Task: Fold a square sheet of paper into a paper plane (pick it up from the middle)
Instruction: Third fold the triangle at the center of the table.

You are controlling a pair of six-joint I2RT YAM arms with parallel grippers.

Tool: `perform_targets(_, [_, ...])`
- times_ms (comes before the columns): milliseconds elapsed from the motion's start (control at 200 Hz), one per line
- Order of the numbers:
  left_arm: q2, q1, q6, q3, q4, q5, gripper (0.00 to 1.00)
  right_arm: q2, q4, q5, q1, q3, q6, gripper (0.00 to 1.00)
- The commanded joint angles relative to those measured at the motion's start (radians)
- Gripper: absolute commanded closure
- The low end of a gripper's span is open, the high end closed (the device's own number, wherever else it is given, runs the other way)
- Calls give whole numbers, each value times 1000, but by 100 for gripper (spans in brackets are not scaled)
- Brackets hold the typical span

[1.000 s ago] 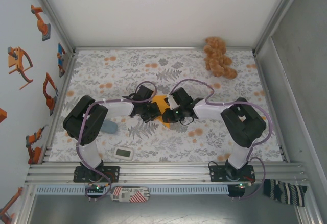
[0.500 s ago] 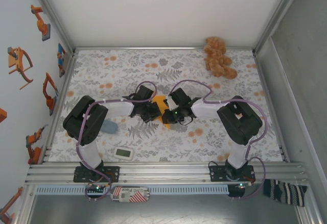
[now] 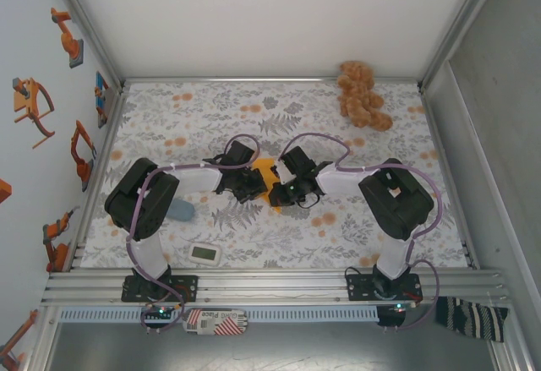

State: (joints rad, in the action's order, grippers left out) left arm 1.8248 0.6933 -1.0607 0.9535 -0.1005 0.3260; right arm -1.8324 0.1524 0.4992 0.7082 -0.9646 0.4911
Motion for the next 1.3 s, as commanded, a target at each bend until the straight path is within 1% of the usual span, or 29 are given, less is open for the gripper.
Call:
perform_targets(0, [67,3,4,-13,-113,-66,90,0,51,-13,4,-11,-32,100])
perform_targets(160, [76,4,4,-10,-116,-62,90,63,2,46,5,3,-37,100])
perform_targets(275, [80,4,4,-7,-116,-59,90,56,-10,73,5,5,-39,100])
perform_targets(416, [81,3,8,-5,-121,-59,90,12,-5,69,7,4,-31,100])
perform_targets(601, [81,3,11,-9,-128,-63,90,-11,19,16,7,7,-34,100])
perform_targets(771, [82,0,21,-9,-138,-67,91,-27,23,3,6,21,-36,100])
perform_targets(1122, [83,-11,40,-10,-154,-71,91,-4,26,13,5,92,-52,100])
perform_targets(1297, [88,-14,42,-12,-159,-70,91,51,25,24,5,163,-56,100])
